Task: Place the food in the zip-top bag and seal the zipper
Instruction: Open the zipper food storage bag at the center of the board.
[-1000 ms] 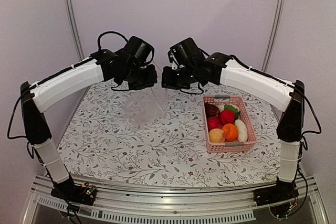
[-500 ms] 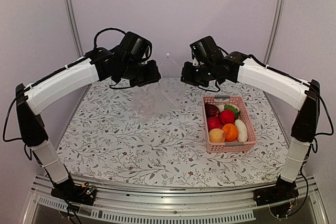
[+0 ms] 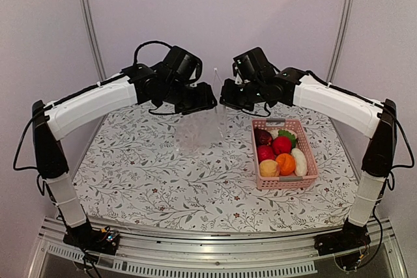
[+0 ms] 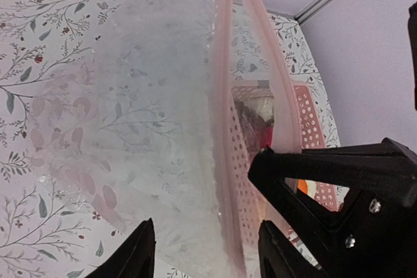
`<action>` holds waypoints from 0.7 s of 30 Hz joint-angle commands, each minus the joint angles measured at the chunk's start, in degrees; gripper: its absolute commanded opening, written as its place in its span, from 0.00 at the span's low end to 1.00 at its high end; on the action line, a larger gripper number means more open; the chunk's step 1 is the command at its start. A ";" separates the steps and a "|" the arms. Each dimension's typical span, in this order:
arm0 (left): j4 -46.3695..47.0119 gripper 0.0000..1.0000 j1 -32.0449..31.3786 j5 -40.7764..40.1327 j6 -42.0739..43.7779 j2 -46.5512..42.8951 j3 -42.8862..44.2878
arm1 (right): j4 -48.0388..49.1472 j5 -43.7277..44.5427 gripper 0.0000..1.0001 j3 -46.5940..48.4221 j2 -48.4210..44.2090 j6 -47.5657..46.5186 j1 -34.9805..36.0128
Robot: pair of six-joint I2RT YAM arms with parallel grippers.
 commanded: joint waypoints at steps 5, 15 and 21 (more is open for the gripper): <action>-2.37 0.53 -3.45 -4.35 1.28 3.66 7.00 | 1.09 0.53 0.00 -0.13 -1.58 1.15 0.51; -11.19 0.30 -3.37 -9.77 -0.99 8.54 9.69 | 0.92 1.33 0.00 -0.20 -2.57 2.55 0.42; -9.94 0.02 -3.06 -12.44 2.00 6.48 8.63 | -1.27 2.64 0.00 -3.04 -4.22 2.98 -0.62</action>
